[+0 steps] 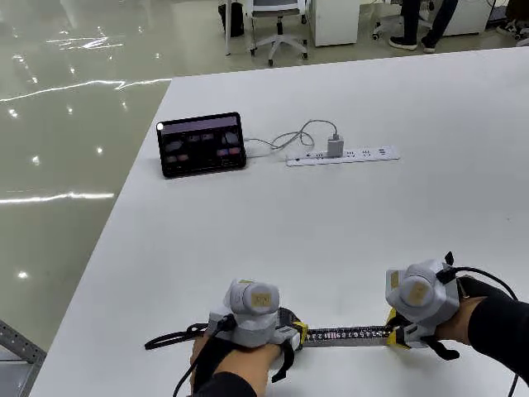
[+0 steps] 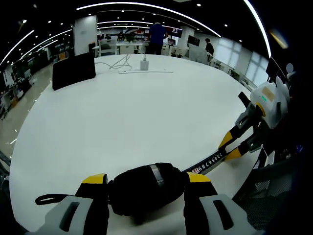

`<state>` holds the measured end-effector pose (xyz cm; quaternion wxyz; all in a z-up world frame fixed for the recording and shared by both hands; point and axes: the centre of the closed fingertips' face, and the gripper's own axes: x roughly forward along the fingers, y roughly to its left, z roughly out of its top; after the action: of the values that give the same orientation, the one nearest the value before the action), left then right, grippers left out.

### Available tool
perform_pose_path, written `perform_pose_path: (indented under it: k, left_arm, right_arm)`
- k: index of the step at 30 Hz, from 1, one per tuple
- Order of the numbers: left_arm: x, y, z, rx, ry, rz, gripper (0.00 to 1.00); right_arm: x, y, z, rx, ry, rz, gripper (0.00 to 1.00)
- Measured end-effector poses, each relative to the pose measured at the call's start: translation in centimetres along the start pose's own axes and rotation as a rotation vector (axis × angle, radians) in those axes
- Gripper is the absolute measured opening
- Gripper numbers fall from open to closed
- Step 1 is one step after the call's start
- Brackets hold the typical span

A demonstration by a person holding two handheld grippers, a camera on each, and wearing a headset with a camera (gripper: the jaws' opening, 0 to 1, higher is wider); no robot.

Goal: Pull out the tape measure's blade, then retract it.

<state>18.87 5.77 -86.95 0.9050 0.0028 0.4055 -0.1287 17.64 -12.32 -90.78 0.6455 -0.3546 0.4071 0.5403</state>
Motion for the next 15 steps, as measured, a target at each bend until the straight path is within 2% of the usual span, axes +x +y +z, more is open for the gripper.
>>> perform_pose_path:
  k: [15]
  left_arm:
    - [-0.01, 0.03, 0.05, -0.008, 0.000, -0.012, 0.57]
  right_arm:
    - [0.21, 0.16, 0.55, -0.006, -0.007, 0.006, 0.11]
